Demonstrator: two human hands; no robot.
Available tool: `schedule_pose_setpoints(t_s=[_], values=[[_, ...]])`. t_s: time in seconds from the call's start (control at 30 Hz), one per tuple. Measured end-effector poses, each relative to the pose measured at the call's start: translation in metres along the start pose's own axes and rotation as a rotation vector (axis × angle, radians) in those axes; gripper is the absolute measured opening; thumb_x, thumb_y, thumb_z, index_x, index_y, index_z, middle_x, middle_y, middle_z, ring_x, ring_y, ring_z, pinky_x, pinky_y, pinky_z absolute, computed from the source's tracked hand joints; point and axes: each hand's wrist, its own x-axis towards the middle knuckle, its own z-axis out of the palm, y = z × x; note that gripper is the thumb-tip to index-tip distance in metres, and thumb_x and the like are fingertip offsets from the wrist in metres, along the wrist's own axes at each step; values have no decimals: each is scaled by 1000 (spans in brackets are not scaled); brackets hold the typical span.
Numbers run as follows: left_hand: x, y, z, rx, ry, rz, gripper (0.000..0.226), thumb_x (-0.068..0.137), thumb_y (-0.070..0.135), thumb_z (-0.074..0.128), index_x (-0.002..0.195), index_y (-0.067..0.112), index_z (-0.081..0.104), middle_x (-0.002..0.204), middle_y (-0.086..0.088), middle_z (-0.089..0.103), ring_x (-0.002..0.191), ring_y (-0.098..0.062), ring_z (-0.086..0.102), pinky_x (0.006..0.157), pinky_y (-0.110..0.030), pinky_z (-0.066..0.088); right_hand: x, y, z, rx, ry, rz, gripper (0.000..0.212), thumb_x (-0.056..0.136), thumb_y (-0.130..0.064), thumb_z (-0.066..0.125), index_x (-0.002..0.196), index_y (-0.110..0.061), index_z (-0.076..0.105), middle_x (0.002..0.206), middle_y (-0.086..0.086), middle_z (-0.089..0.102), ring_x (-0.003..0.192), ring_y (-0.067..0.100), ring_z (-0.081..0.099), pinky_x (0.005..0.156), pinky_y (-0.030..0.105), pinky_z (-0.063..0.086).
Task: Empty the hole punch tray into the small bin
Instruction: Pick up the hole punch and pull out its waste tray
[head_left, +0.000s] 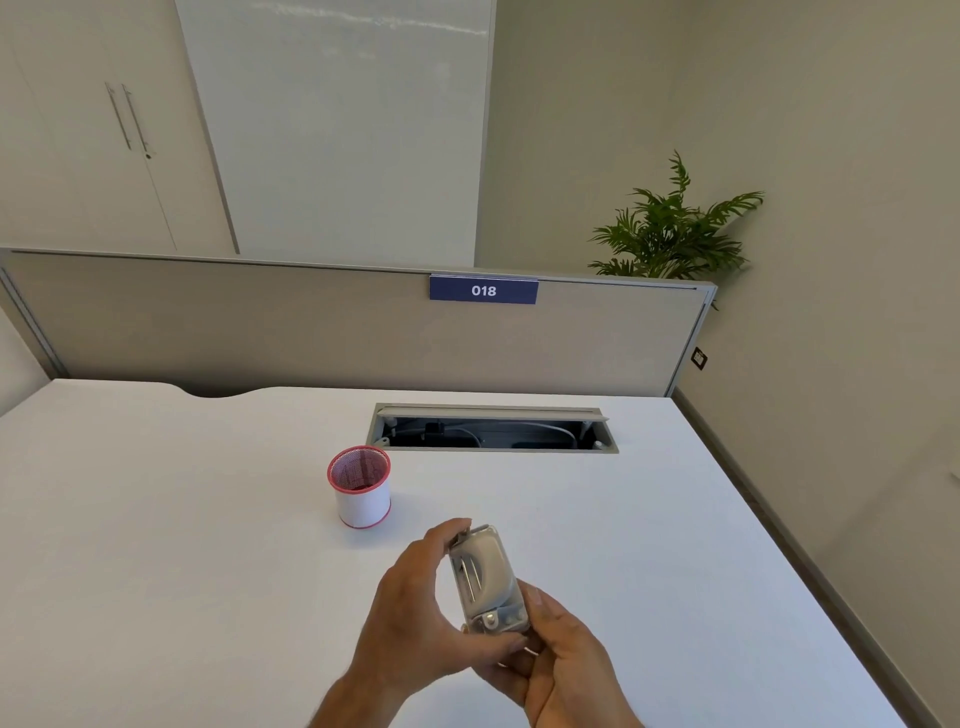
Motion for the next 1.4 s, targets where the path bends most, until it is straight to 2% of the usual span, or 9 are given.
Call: schedule_pose_setpoints(t_s=[0.1,0.23,0.43,0.57,0.67,0.87,0.97,1.07,1.4], values=[[-1,-2,0,26,-7,12,109,45,71,89,136,25,51,130,14,64,113,-8,63,99,-29,54,2,-10,3,-170,79,-159,26,84,-32,70,94,-10,80,89,12,79,73,27,73,63,37,58],[-3,0,4,70,-48,35,111,45,76,84,138,28,49,130,18,61,113,-4,60,97,-20,49,1,-30,11,-416,85,-234,54,66,-54,77,84,-2,77,71,0,66,71,18,54,70,36,42],[-4,0,7,84,-53,44,110,46,72,86,138,25,50,129,17,61,112,-2,59,94,-11,42,-4,-42,23,-593,20,-236,21,80,-27,78,71,-8,77,65,-4,72,64,2,63,70,28,40],[-4,0,7,16,-73,13,110,47,72,89,139,30,46,134,21,59,119,-3,58,100,-15,45,-3,-43,25,-572,54,-255,17,81,-17,77,67,-7,77,71,5,75,71,12,68,72,28,43],[-1,-2,5,-290,-96,-113,114,45,58,98,142,32,44,139,21,57,126,-7,57,103,-21,47,-3,-45,23,-553,53,-268,20,82,-15,76,62,-12,76,73,6,77,75,17,68,74,30,45],[6,15,13,-1002,99,-678,46,82,50,68,114,17,71,105,-11,79,81,-28,75,62,-33,62,-4,-44,22,-503,29,-230,17,82,-16,75,67,-10,77,76,6,78,75,17,69,75,35,45],[7,20,16,-1011,86,-723,39,93,43,61,101,10,79,94,-15,79,74,-25,73,58,-34,61,-5,-42,23,-504,8,-220,19,82,-16,75,64,-12,76,74,6,78,66,10,71,71,34,47],[8,23,17,-1024,116,-746,34,100,32,58,95,7,80,85,-15,78,68,-22,73,52,-31,59,-5,-41,23,-481,-3,-198,21,83,-15,74,62,-14,72,77,10,77,76,19,69,73,38,49],[8,27,16,-1074,147,-810,34,101,28,55,91,11,82,82,-11,78,65,-19,73,52,-32,58,-4,-33,21,-265,-85,-123,26,88,-9,66,64,-6,76,76,19,74,63,25,71,52,34,56]])
